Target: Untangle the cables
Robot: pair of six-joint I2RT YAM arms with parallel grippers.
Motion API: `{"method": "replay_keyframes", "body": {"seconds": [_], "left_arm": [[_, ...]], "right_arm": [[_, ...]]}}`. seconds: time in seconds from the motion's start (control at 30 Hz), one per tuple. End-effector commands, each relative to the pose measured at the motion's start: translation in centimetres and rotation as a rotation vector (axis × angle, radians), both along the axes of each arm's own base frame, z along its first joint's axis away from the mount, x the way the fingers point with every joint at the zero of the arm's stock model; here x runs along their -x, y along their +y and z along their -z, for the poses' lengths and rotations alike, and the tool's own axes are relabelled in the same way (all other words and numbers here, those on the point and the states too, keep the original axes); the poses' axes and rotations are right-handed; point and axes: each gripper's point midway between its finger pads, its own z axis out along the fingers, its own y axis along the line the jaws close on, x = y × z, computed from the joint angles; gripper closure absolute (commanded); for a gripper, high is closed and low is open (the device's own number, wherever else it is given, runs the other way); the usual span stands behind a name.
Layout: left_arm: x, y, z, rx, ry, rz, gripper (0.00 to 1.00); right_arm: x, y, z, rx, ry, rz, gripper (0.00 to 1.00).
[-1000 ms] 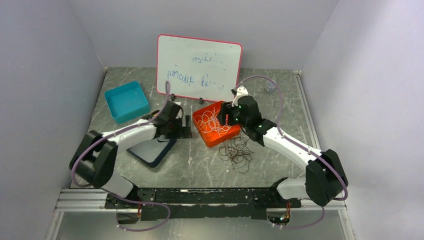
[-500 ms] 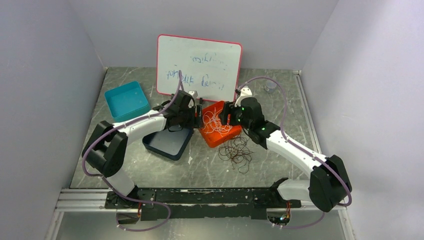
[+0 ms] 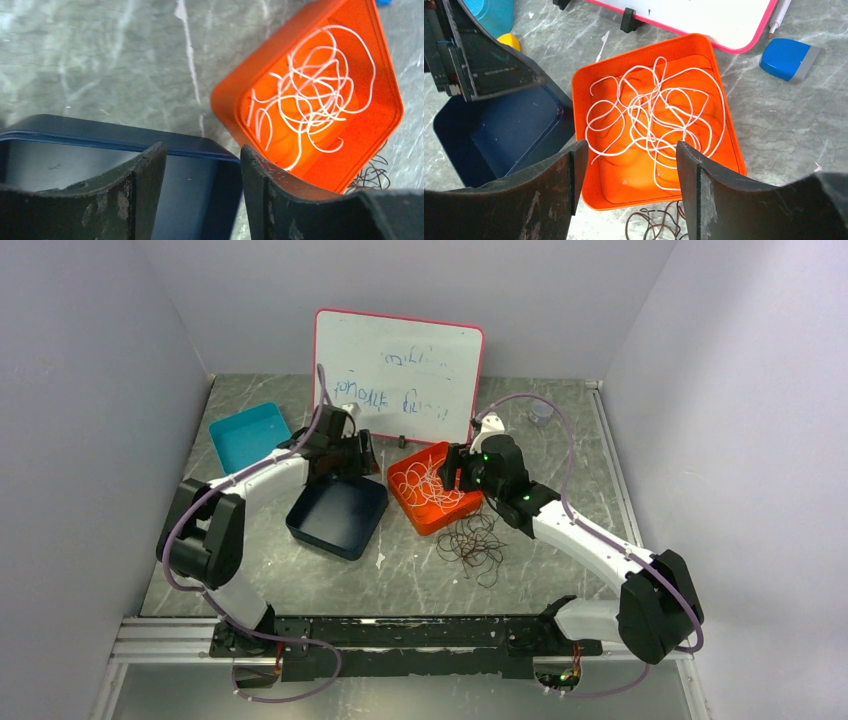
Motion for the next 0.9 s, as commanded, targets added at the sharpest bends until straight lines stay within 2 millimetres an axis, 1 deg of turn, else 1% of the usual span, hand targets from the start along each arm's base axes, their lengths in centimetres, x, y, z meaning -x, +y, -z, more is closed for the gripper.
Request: {"method": "replay_keyframes", "body": {"seconds": [0.0, 0.1, 0.2, 0.3, 0.4, 0.47, 0.53, 0.6, 0.7, 0.77, 0.87], "left_arm": [[-1.1, 1.2, -1.9, 0.043, -0.052, 0.005, 0.38], [-0.7, 1.6, -3.1, 0.045, -0.079, 0.012, 0.39], [0.5, 1.7, -3.1, 0.055, -0.070, 0.034, 0.43], [2.7, 2.1, -1.4, 0.047, -0.025, 0.045, 0.46], [4.4, 2.5, 0.2, 0.031, 0.018, 0.039, 0.48], [5.2, 2.5, 1.3, 0.033, 0.044, 0.029, 0.49], [5.7, 2.0, 2.3, 0.042, 0.070, 0.037, 0.50], [5.7, 1.2, 3.1, 0.046, 0.088, 0.051, 0.52], [5.0, -0.4, 3.4, 0.044, 0.093, 0.081, 0.53], [4.0, -1.0, 3.4, 0.044, 0.090, 0.079, 0.53], [2.1, -0.8, 3.7, 0.010, 0.087, 0.035, 0.49]], "right_arm": [[0.1, -0.3, -0.2, -0.001, -0.009, 0.010, 0.32], [0.1, -0.3, -0.1, 0.001, -0.007, 0.010, 0.32], [0.1, -0.3, 0.1, 0.003, -0.003, 0.010, 0.32], [0.1, -0.4, 0.3, 0.012, 0.000, 0.015, 0.32], [0.1, -0.5, 0.5, 0.018, 0.001, 0.017, 0.32], [0.1, -0.5, 0.7, 0.017, 0.003, 0.013, 0.32], [0.1, -0.1, 0.7, 0.004, 0.005, 0.001, 0.32], [0.1, 0.1, 0.7, -0.002, 0.005, -0.004, 0.32], [0.0, 0.2, 0.6, -0.001, 0.007, -0.006, 0.32], [-0.1, -0.3, 0.5, 0.013, 0.006, 0.016, 0.32], [-0.2, -1.9, 0.3, 0.039, 0.016, 0.100, 0.32]]}}
